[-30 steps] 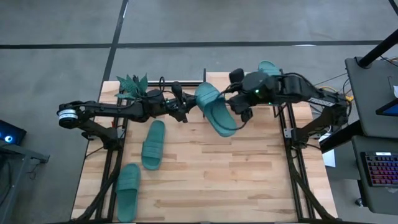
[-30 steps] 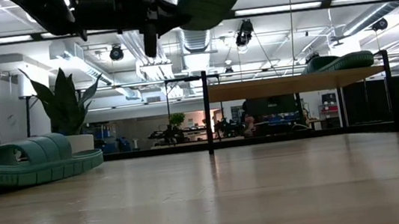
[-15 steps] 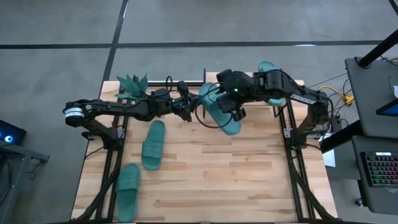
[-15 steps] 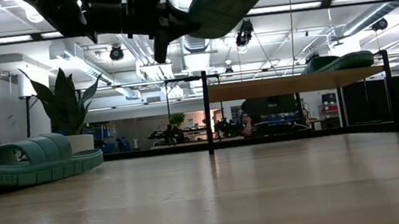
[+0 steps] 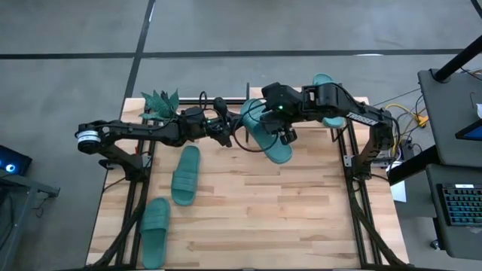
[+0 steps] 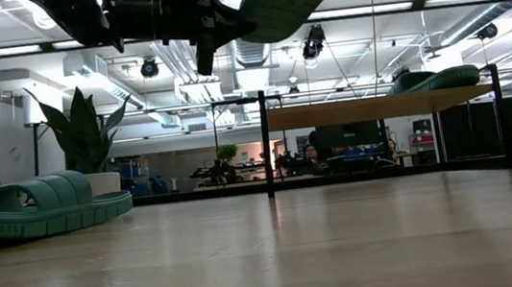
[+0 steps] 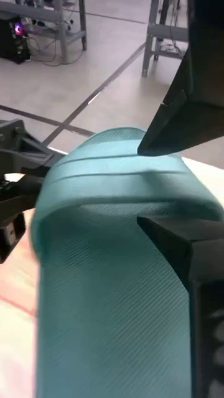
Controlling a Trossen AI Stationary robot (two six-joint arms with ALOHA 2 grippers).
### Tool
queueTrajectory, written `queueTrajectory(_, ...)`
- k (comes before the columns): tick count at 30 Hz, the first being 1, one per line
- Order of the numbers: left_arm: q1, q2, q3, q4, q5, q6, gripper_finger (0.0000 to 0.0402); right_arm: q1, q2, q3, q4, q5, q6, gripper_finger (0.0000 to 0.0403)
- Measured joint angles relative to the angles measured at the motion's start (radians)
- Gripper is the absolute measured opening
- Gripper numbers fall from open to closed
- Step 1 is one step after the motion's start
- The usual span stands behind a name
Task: Pick and place slides into the shelf
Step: Put the top right green slipper on the shelf
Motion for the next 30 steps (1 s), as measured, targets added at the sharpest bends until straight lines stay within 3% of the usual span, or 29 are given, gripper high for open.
queueTrajectory(6,-0.011,0.0,0.004,0.018,0.009,0.0,0.0033,-0.005,0.0,-0.01,0.001,0.006,-0.057,0.0103)
queueTrajectory(11,-0.012,0.0,0.004,0.018,0.014,-0.037,0.0037,-0.005,0.0,-0.01,0.004,0.007,-0.081,0.0022)
queueTrajectory(16,-0.012,-0.001,0.004,0.023,0.001,-0.103,0.0137,-0.005,0.0,-0.011,0.013,0.057,-0.09,0.0012)
queueTrajectory(22,-0.012,-0.009,-0.001,-0.017,-0.15,-0.143,0.0248,-0.028,-0.007,-0.013,0.02,0.155,-0.075,0.001)
queueTrajectory(26,-0.012,-0.021,-0.037,-0.048,-0.161,-0.195,0.0281,-0.068,-0.01,-0.013,0.02,0.163,-0.033,0.001)
queueTrajectory(30,-0.012,-0.073,-0.088,-0.051,-0.162,-0.237,0.0286,-0.122,-0.01,-0.02,0.024,0.162,-0.027,0.0009)
